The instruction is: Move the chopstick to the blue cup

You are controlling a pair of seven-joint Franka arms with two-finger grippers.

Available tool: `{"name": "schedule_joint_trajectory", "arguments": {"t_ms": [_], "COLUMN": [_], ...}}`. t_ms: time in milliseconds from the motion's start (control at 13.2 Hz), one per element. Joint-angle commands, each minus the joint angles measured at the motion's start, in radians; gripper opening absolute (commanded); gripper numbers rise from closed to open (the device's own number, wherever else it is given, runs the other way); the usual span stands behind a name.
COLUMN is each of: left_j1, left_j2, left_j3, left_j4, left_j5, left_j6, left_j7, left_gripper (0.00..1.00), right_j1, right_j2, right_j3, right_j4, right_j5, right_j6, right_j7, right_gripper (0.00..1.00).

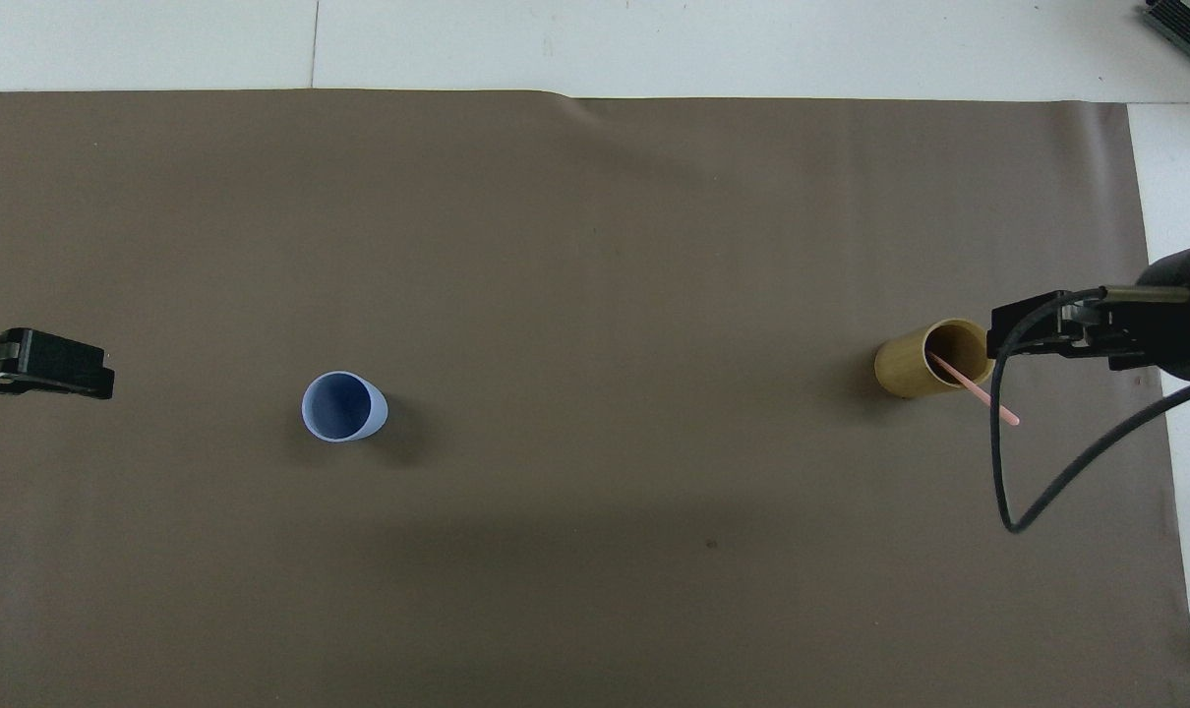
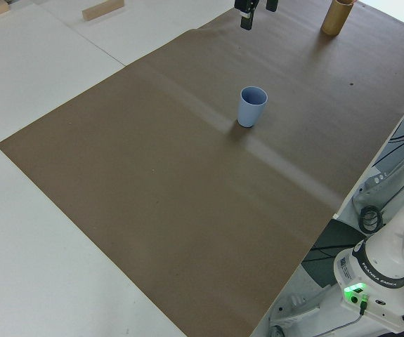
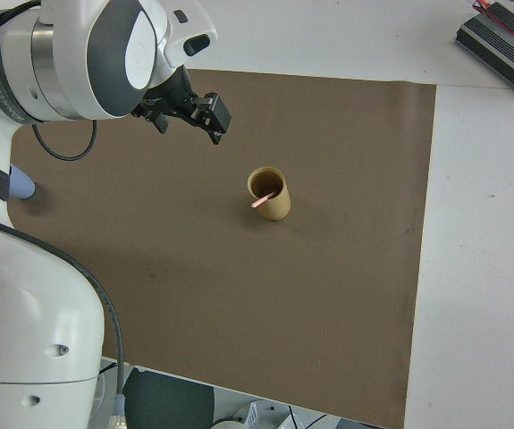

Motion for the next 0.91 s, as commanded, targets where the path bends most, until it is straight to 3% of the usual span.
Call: {"name": "schedule_joint_trajectory", "arguments": {"t_ms": [0,836], "left_j1": [0.009,0.010], "left_j2": [-0.024,-0.022], "left_j3": [-0.002,-0.002], "left_j4": [-0.022,-0.018], "left_j5": [-0.006,-0.006], "left_j6": [-0.004,-0.004], "left_j7": [-0.004,-0.004], "left_gripper": [1.00,1.00], "right_j1": [-0.015,-0.012], "right_j2": [-0.021,-0.022], "right_j3": [-0.001,-0.001], "right_j4": [-0.022,-0.028], "right_j5": [0.025,0.022], "right_j6": [0.006,0.012], "right_j7": [-0.023,-0.014], "right_gripper": [1.00,1.00]}}
